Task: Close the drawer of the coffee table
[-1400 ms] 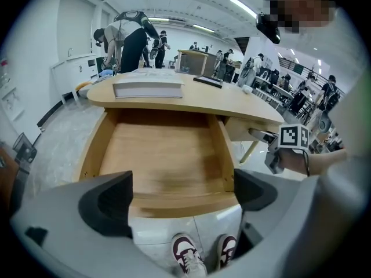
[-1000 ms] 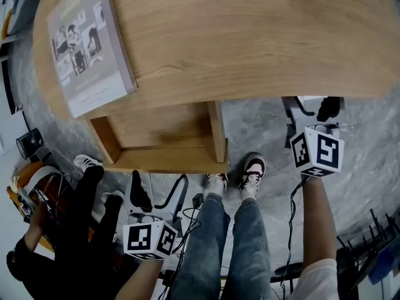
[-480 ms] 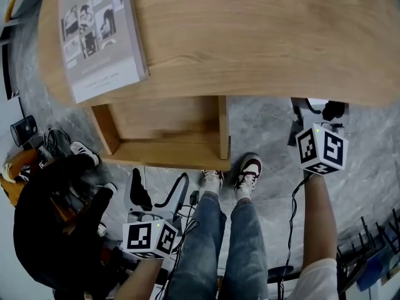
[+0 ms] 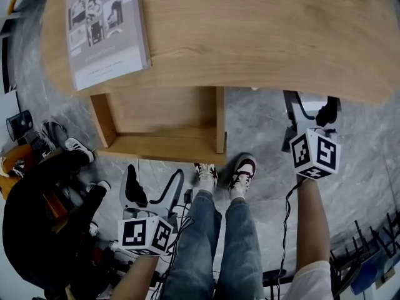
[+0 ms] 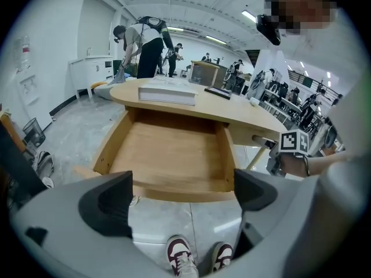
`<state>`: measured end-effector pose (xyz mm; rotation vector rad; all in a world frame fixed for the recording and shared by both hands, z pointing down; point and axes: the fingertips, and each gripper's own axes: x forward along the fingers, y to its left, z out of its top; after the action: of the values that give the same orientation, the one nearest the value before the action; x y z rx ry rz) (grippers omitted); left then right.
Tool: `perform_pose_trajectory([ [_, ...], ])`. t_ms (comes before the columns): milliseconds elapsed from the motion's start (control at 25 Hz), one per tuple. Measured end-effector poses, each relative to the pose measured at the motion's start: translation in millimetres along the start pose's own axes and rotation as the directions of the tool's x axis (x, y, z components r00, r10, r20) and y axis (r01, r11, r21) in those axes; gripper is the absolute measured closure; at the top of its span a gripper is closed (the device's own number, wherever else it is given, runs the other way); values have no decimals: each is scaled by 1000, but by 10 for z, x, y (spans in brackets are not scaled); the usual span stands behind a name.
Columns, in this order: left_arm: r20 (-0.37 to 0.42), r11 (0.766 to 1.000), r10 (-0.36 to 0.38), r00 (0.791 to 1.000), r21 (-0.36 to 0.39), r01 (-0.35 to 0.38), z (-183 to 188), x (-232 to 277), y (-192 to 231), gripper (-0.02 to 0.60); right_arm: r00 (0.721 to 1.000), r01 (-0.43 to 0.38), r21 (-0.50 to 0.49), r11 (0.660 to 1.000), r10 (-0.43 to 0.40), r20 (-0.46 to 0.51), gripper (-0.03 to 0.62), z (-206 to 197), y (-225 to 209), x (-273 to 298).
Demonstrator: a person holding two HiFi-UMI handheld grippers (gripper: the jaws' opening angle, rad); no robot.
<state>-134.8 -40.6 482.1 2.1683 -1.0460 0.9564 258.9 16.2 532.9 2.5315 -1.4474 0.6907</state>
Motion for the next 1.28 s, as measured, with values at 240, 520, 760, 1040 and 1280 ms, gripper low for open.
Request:
perform_pose_trajectory([
  [240, 42, 1000, -9, 999, 5, 9, -19, -109, -98, 41, 1000, -27, 3, 1000, 27, 6, 236, 77, 175, -482],
  [520, 98, 1000, 3, 995, -4, -3, -86, -364, -223, 41, 998, -53, 4, 999, 52, 43, 433, 304, 326, -1016],
  [760, 159, 998, 48, 986, -42, -41, -51, -695, -230, 41, 998, -43, 32, 999, 42, 42, 575, 474, 413, -1367],
  [1040, 246, 999, 34, 969, -42, -25, -5, -885, -104, 41, 991, -121, 166, 979, 128, -37, 592, 568, 710, -1664],
  [1280, 356, 997, 9, 934, 64, -34, -147, -602, 149, 41, 963, -248, 4, 969, 247, -110, 592, 526, 1170, -1716],
])
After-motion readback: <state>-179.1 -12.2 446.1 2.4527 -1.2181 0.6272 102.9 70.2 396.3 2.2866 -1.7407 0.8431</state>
